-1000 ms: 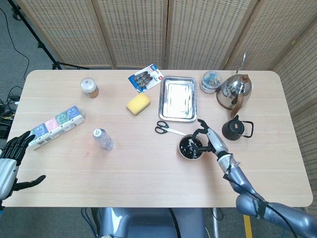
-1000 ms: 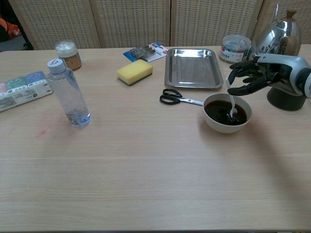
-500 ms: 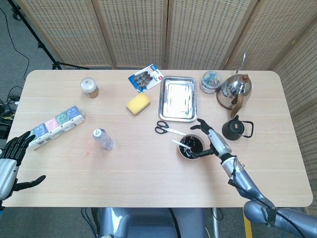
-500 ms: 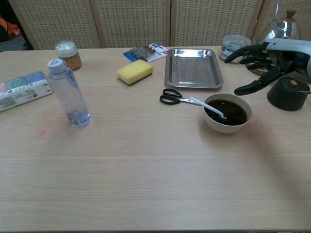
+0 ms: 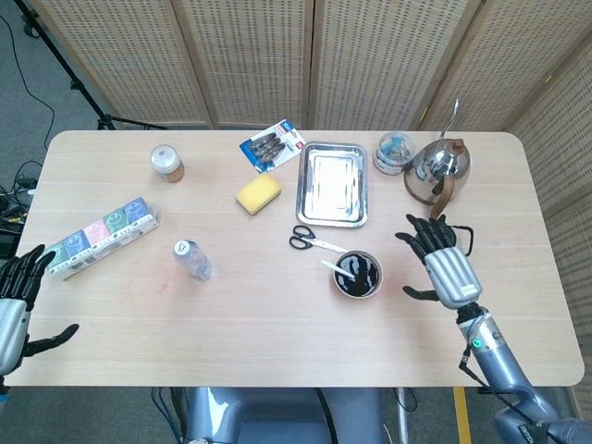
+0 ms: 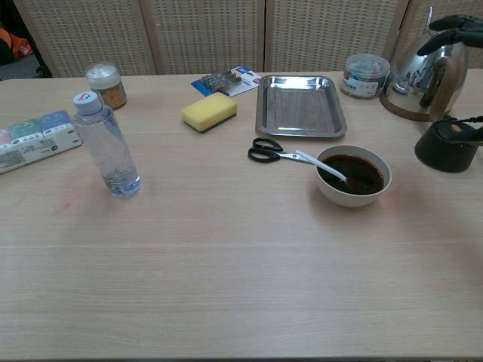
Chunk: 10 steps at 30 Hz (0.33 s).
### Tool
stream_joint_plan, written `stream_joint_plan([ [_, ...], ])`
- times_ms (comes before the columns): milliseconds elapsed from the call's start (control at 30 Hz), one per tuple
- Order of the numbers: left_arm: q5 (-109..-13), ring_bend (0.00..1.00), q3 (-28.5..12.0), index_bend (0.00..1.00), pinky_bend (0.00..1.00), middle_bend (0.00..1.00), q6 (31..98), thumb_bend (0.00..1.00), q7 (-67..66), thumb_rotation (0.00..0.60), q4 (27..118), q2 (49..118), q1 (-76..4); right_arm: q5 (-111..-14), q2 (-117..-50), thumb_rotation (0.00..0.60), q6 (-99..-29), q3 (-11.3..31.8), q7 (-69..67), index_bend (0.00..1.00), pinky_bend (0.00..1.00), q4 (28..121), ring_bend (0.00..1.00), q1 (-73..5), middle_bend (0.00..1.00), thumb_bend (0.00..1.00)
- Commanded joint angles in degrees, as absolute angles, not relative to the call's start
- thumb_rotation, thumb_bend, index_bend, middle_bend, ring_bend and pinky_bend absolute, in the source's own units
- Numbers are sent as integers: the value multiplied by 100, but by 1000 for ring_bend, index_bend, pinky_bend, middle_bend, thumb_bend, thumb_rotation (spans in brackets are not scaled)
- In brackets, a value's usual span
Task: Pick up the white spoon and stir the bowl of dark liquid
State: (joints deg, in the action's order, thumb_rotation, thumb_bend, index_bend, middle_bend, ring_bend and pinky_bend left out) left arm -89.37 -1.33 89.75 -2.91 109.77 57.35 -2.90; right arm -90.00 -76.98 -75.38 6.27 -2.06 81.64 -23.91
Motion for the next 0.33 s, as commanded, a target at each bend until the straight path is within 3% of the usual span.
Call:
stream_joint_plan([
  [33, -8876, 0, -123, 0, 0, 0, 8963, 0, -319, 600, 10936, 5768, -256, -9508, -7853, 600, -8352, 252, 337, 110, 0, 7532, 0, -1884, 0, 0],
  [333, -8672, 0, -145, 0, 0, 0, 8755, 0, -286, 600, 10778, 5788, -307, -9638, -7962, 600, -9104, 40, 152, 98, 0, 7184, 0, -1347, 0, 0],
])
